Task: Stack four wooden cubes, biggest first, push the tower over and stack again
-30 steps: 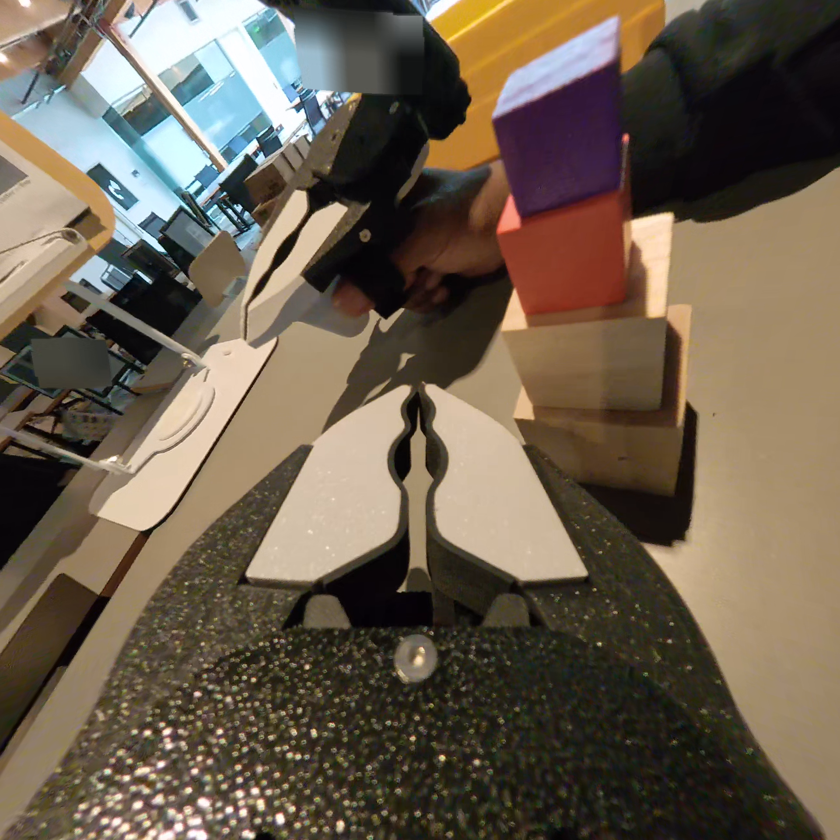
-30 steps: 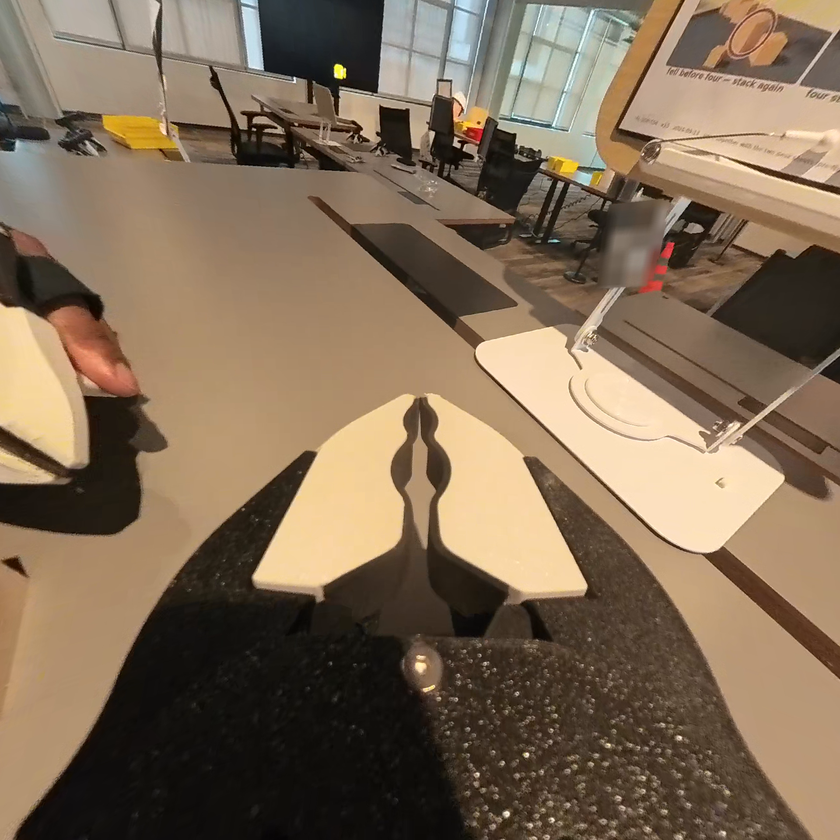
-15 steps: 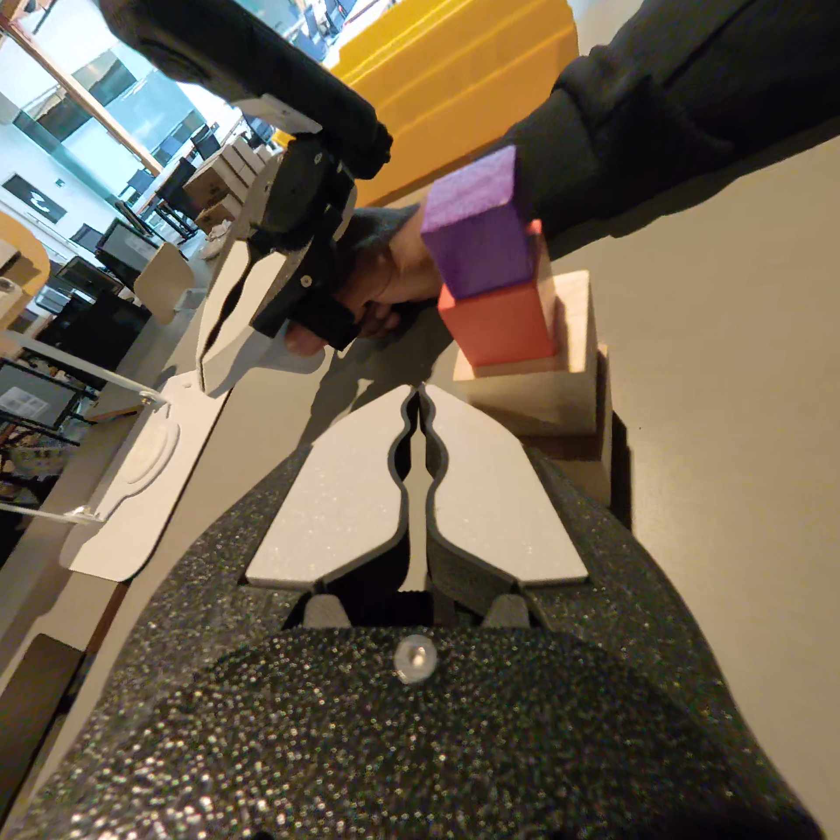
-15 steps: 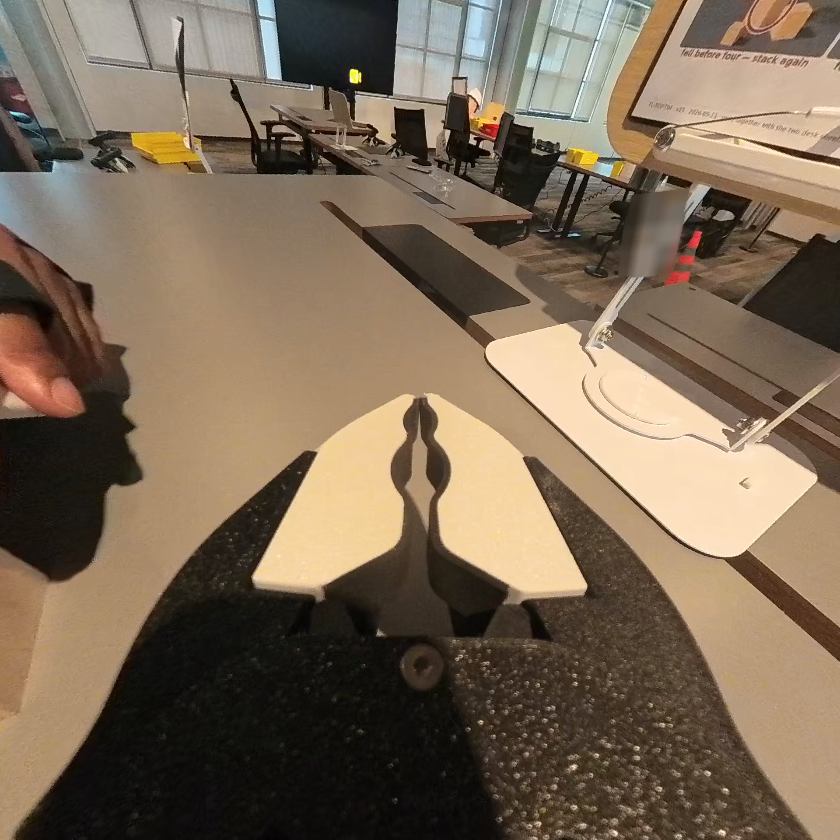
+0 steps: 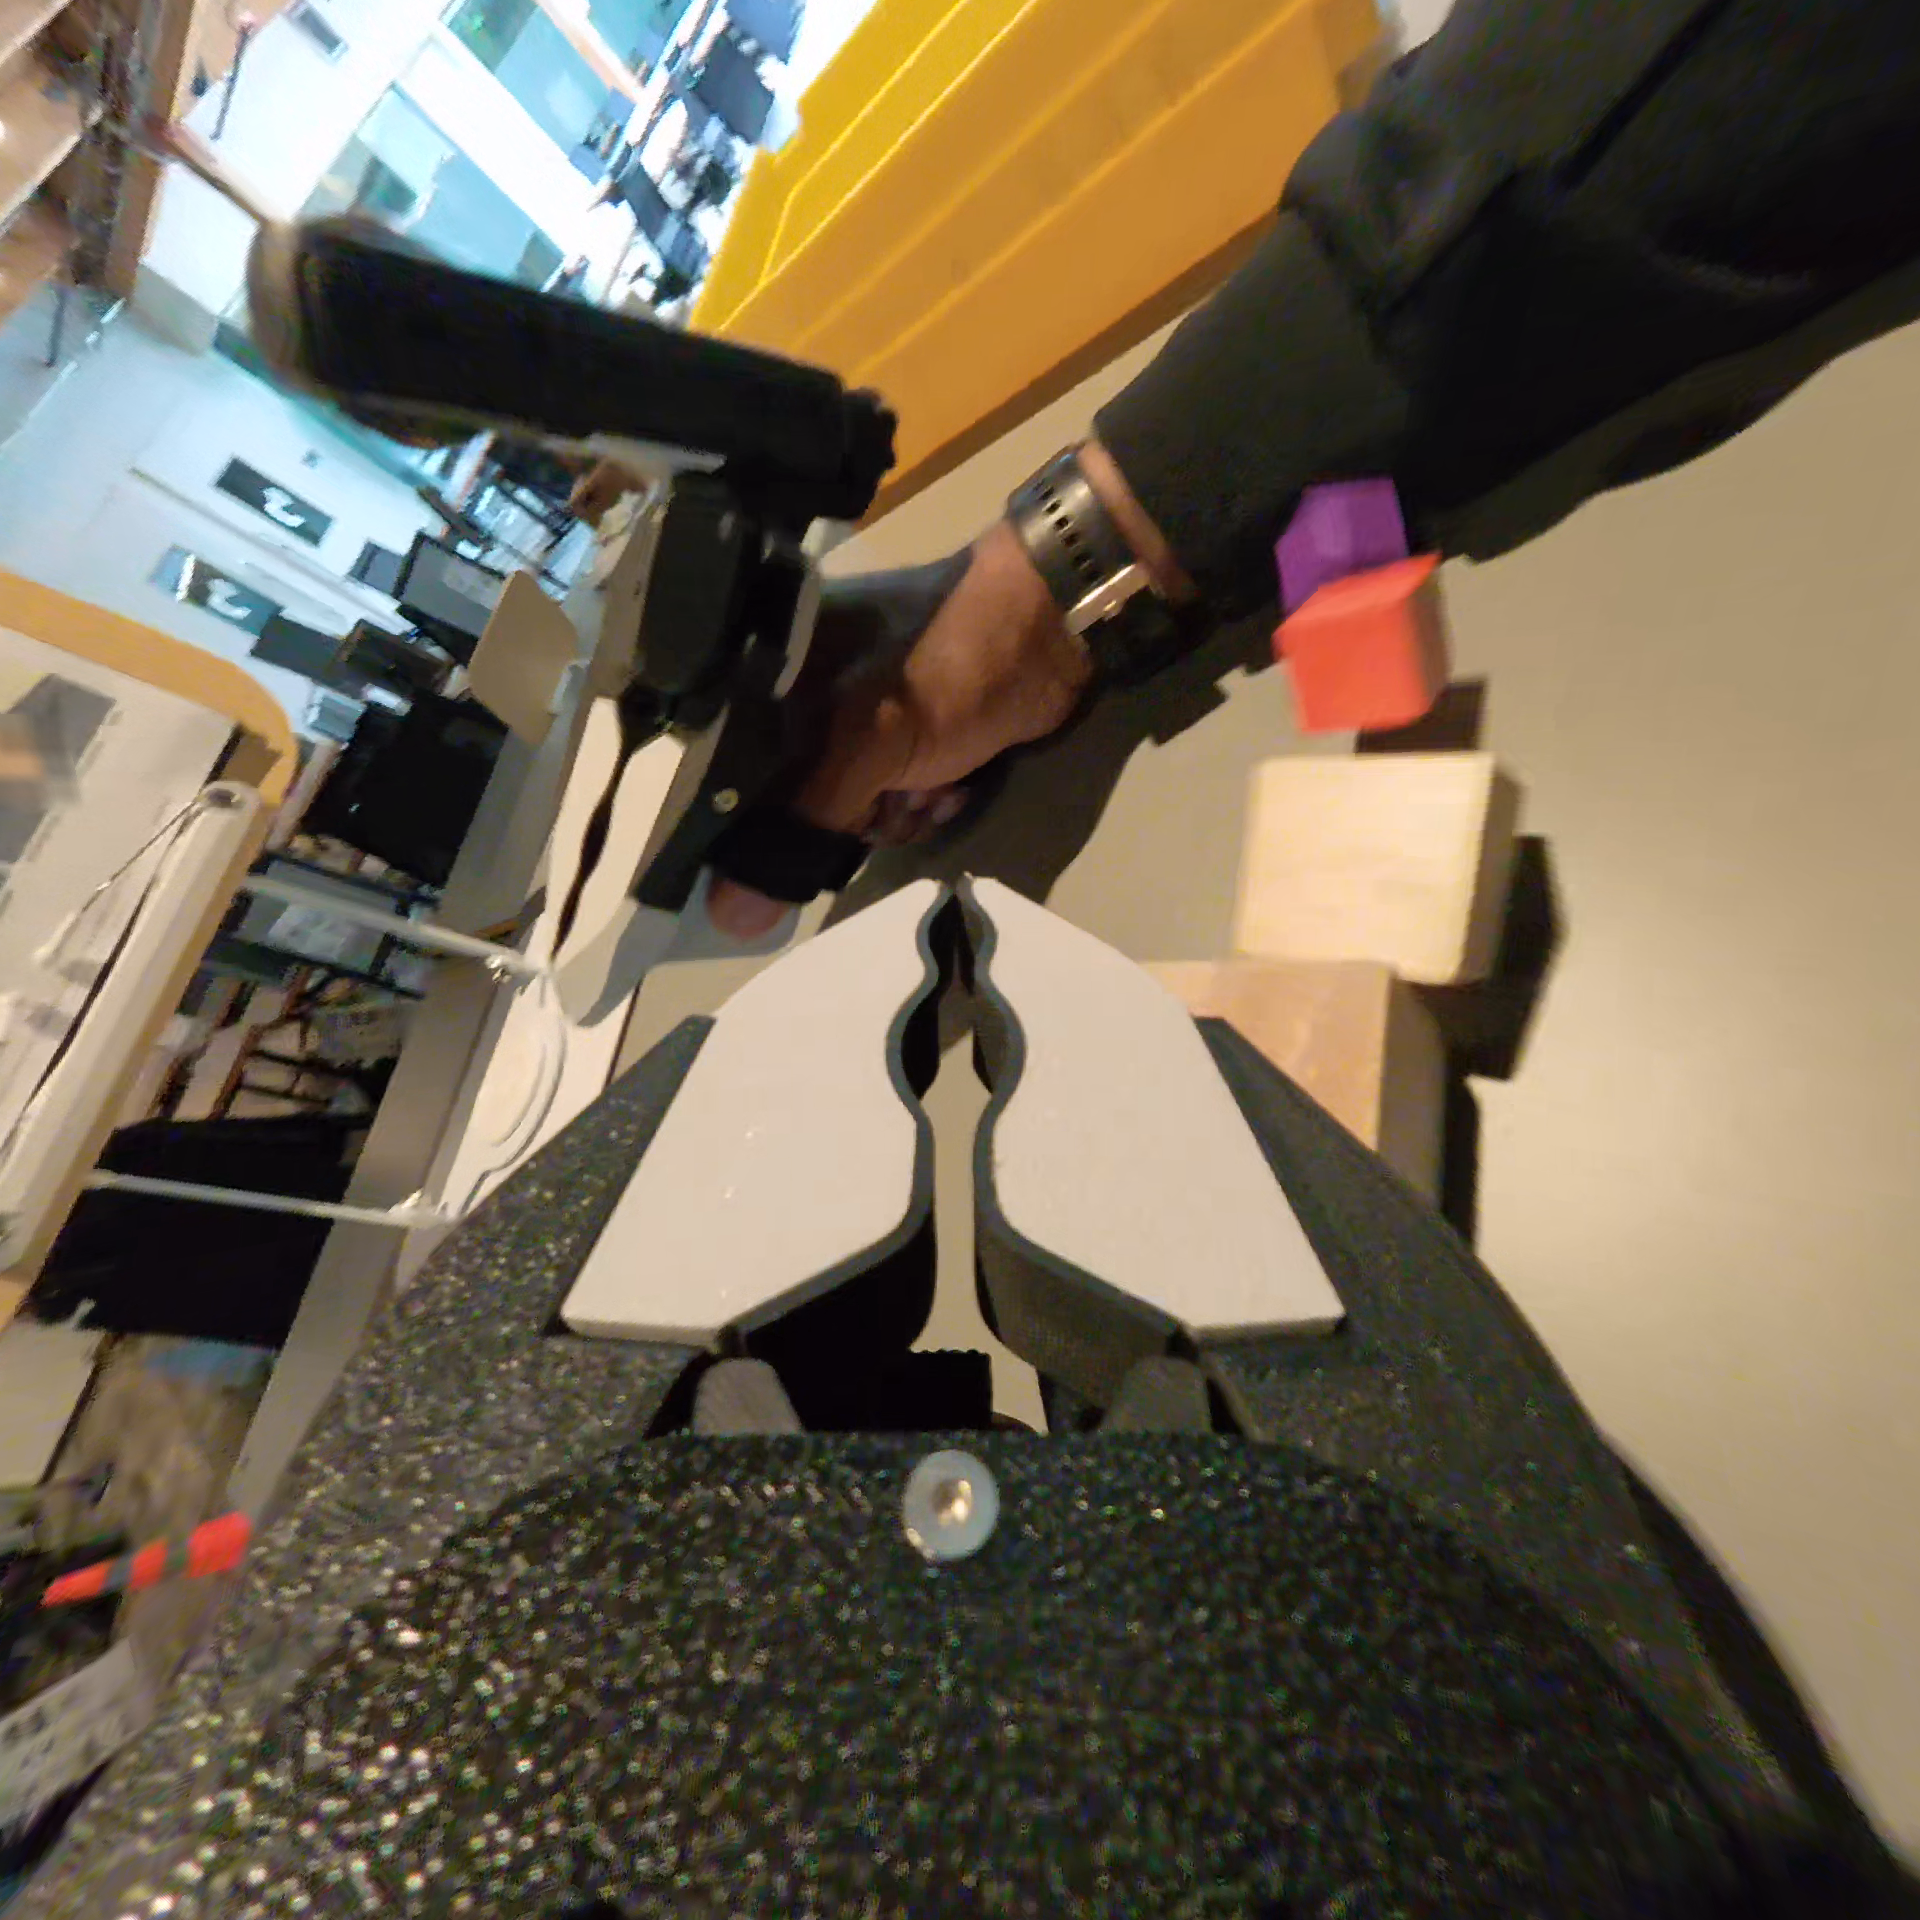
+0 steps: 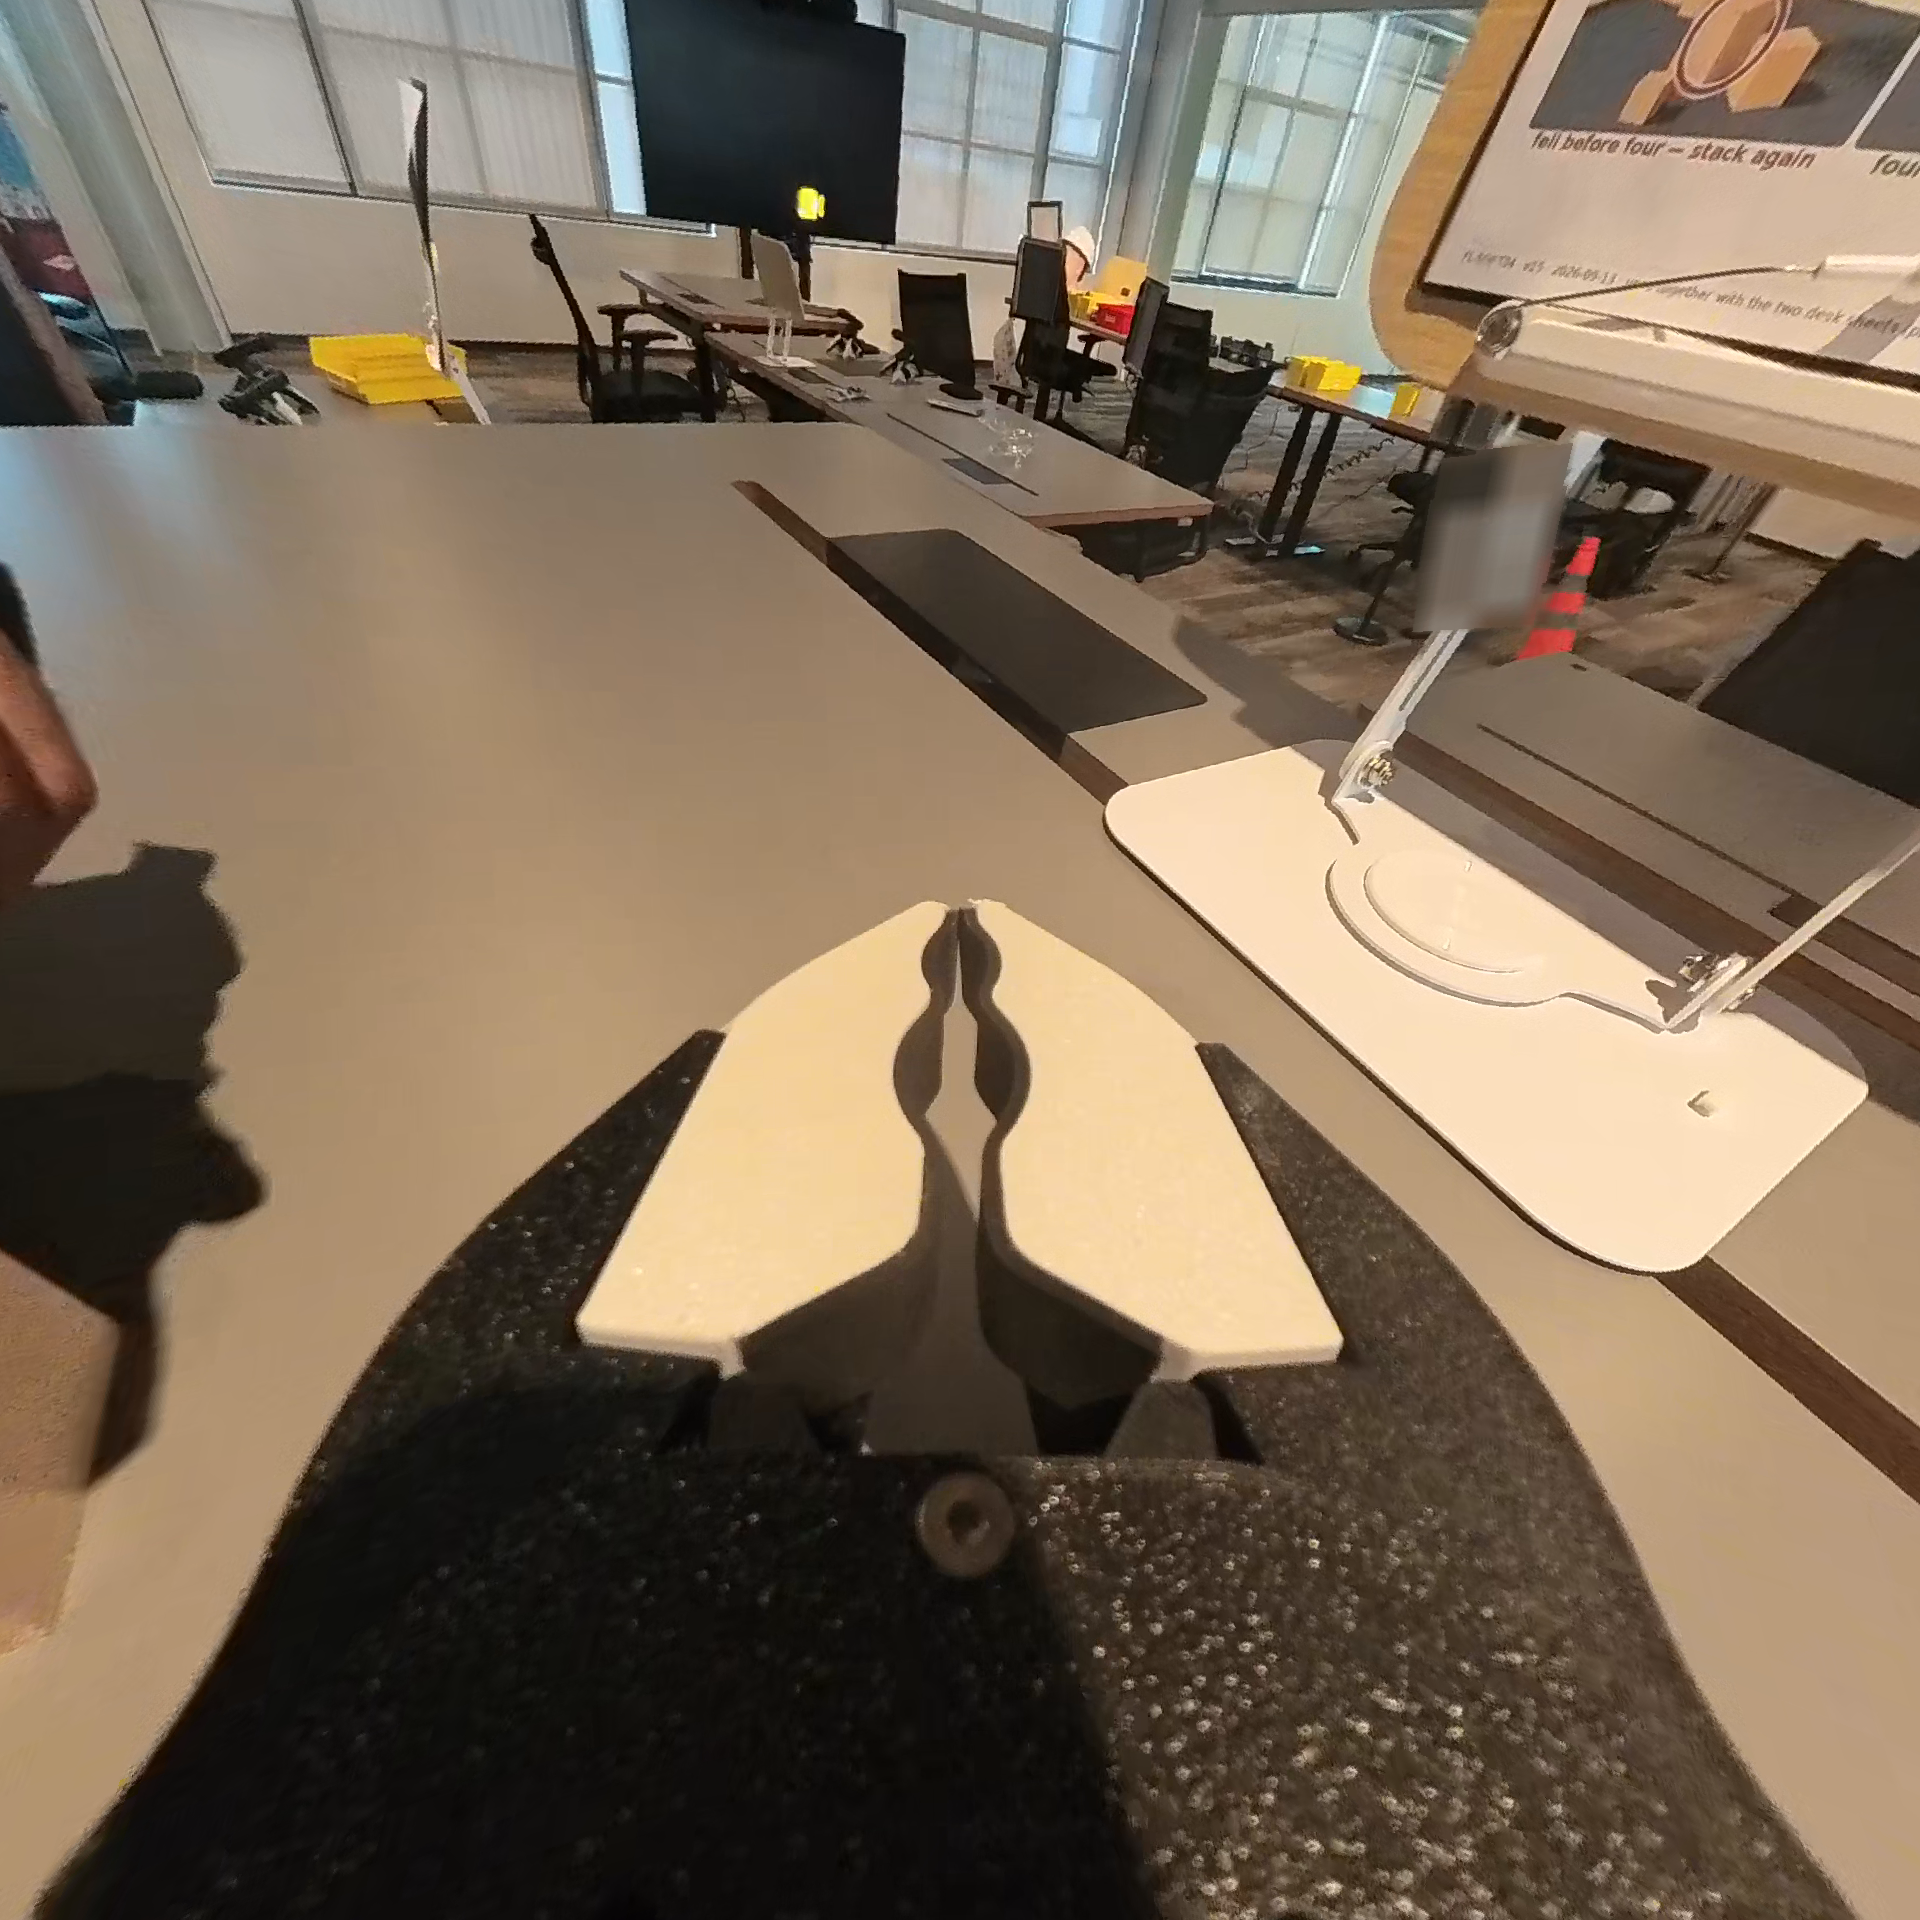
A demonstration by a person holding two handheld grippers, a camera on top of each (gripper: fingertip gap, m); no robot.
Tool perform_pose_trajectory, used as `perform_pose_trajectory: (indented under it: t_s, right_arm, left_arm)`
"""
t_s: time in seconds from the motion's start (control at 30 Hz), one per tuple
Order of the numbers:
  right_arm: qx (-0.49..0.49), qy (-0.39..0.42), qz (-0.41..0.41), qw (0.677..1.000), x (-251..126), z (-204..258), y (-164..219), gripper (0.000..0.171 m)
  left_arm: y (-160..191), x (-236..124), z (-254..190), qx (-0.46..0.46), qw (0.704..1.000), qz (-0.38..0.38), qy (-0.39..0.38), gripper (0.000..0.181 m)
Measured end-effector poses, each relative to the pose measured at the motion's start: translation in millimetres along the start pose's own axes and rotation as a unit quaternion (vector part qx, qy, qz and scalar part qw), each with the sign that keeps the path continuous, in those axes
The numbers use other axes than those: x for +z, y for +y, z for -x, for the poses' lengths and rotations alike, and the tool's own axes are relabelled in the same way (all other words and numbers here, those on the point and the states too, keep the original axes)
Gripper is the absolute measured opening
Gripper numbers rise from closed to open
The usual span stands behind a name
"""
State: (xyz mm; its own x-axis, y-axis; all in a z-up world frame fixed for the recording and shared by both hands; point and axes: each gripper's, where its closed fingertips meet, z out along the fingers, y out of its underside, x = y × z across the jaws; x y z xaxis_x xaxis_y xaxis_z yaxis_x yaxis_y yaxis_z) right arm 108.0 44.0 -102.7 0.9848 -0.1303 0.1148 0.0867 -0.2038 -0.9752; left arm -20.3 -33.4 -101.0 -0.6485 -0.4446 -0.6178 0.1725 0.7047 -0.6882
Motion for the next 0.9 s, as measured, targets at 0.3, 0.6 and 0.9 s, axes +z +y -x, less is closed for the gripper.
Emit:
perform_pose_trajectory:
  t_s: [0.3,0.6,0.9]
  right_arm:
    - [0.023,-0.005,-0.008,1.000,-1,-4,-2,0.000]
    - [0.055,-0.016,-0.017,0.998,-2,-8,-3,0.000]
    - [0.070,-0.026,-0.032,0.997,-5,-9,-6,0.000]
  left_arm:
    - [4,-16,3,-0.065,0.996,-0.049,0.030,0.011]
    - [-23,-17,-50,0.010,0.967,0.036,0.252,0.057]
    - [-6,10,-74,0.108,0.890,0.226,0.380,0.058]
